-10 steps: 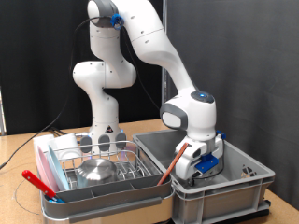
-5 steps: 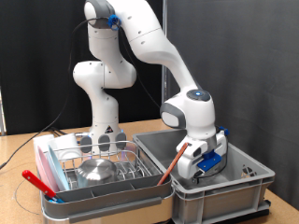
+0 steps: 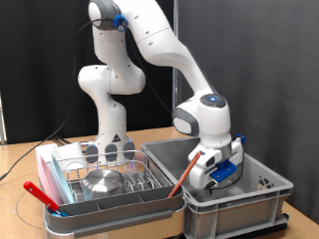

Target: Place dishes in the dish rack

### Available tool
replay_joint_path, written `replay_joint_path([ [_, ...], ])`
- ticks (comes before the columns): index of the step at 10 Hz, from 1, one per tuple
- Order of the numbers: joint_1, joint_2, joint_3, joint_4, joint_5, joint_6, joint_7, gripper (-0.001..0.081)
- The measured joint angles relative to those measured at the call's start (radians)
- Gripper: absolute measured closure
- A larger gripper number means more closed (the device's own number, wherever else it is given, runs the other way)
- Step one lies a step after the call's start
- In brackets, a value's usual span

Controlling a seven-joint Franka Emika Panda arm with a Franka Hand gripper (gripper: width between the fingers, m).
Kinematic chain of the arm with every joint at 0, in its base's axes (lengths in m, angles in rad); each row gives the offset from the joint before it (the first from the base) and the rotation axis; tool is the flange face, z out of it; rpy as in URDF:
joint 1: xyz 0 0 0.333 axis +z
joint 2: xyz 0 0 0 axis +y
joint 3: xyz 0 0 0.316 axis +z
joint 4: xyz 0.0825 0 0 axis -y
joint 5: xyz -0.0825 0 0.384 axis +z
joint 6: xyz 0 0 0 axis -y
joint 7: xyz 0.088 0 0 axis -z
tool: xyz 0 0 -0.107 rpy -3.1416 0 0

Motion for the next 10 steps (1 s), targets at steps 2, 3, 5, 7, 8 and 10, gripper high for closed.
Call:
replay_joint_path([
  [2, 0.006, -0.013, -0.003, 0.001, -0.002, -0.034, 0.049, 0.0001],
  [3, 0.010, -0.024, -0.004, 0.000, -0.003, -0.051, 0.078, 0.0001],
  [5, 0.020, -0.051, -0.009, -0.010, -0.008, -0.056, 0.143, 0.0001],
  [7, 0.032, -0.071, -0.017, -0.018, -0.010, -0.057, 0.210, 0.0001],
  [8, 0.033, -0.073, -0.019, -0.022, -0.010, -0.060, 0.233, 0.0001],
  [10, 0.043, -0.069, -0.035, -0.024, -0.015, -0.067, 0.277, 0.0001],
])
